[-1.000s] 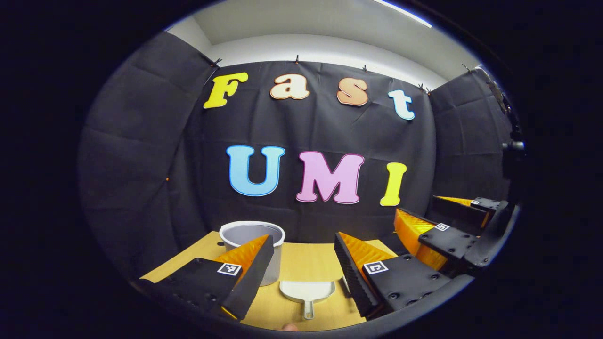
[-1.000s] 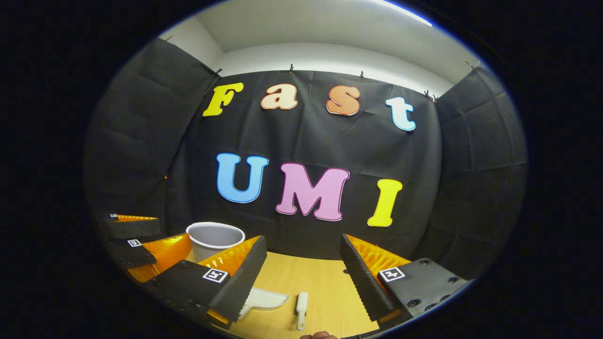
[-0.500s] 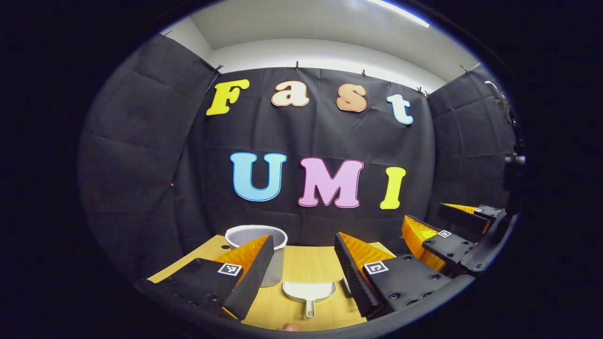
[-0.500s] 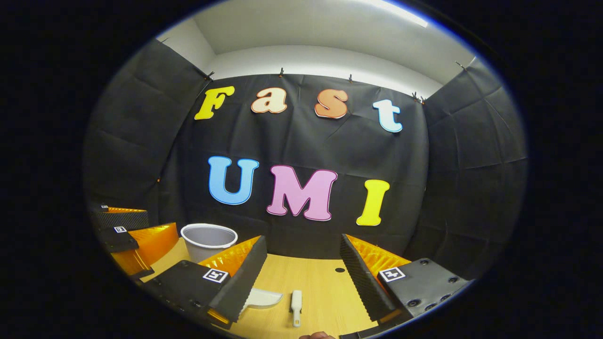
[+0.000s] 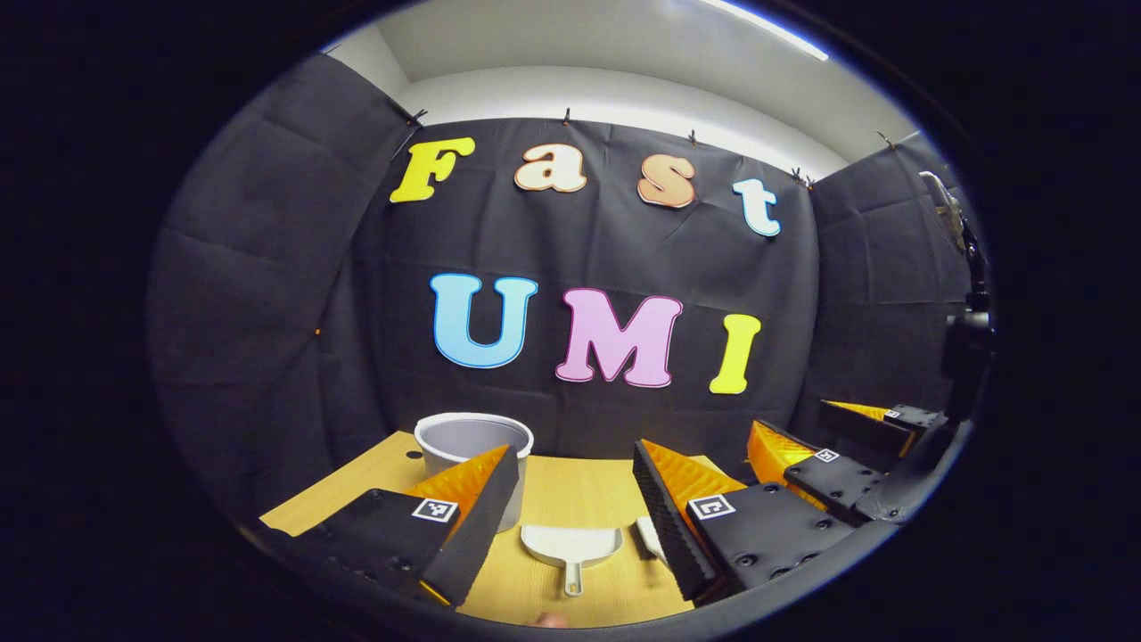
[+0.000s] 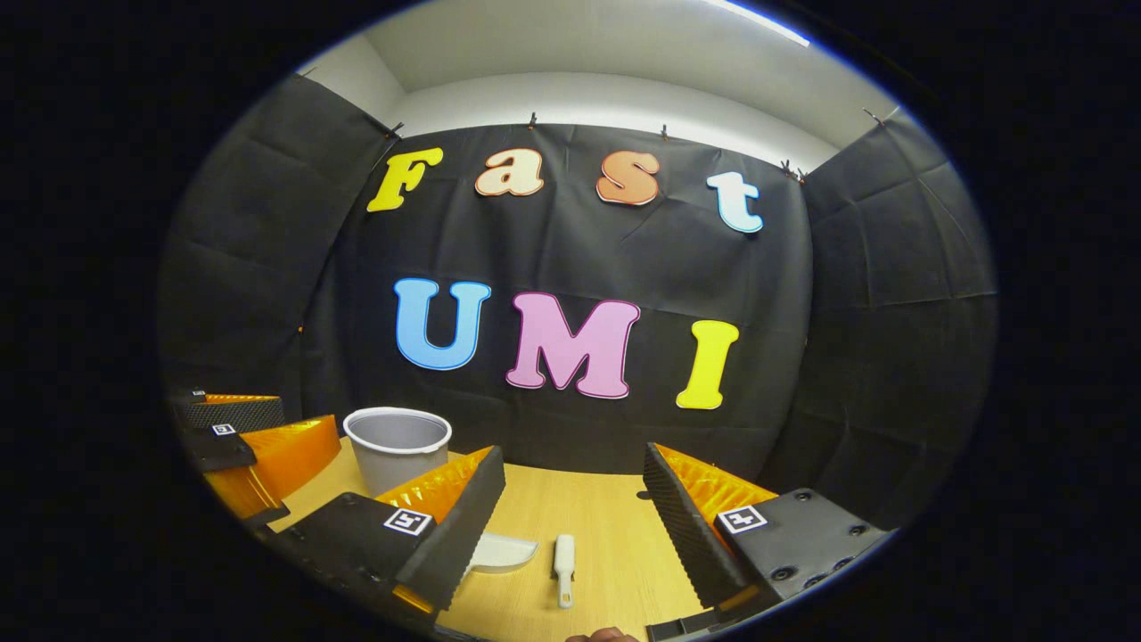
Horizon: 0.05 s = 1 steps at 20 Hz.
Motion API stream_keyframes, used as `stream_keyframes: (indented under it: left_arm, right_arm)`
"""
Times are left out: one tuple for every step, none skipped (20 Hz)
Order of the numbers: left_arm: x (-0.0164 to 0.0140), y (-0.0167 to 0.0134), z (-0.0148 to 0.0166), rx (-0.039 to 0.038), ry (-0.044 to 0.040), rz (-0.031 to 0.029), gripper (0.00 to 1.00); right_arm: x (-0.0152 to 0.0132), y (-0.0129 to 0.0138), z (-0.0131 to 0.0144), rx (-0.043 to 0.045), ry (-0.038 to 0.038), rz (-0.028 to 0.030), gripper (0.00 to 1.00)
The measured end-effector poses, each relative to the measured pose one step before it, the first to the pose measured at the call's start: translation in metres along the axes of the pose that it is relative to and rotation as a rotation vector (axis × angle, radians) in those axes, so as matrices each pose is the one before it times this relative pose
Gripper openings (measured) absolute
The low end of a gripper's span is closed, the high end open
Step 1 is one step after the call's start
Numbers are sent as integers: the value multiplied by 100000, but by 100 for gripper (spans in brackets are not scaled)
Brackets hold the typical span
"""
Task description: Pick up the small broom and dustpan from the desktop, sweep the trash into the dustpan with the broom, and then empty the trash into the garbage bin.
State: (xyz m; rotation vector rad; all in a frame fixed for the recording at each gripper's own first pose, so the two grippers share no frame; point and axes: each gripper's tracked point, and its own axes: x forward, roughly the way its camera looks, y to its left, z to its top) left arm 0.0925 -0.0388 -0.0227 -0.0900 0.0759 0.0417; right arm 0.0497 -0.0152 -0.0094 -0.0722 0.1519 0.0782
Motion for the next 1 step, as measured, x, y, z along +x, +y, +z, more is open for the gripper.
stream_keyframes:
  left_arm:
    - [-42,140,69,-58,103,203,78]
  right_arm:
    - [72,89,-248,-111,557,336,96]
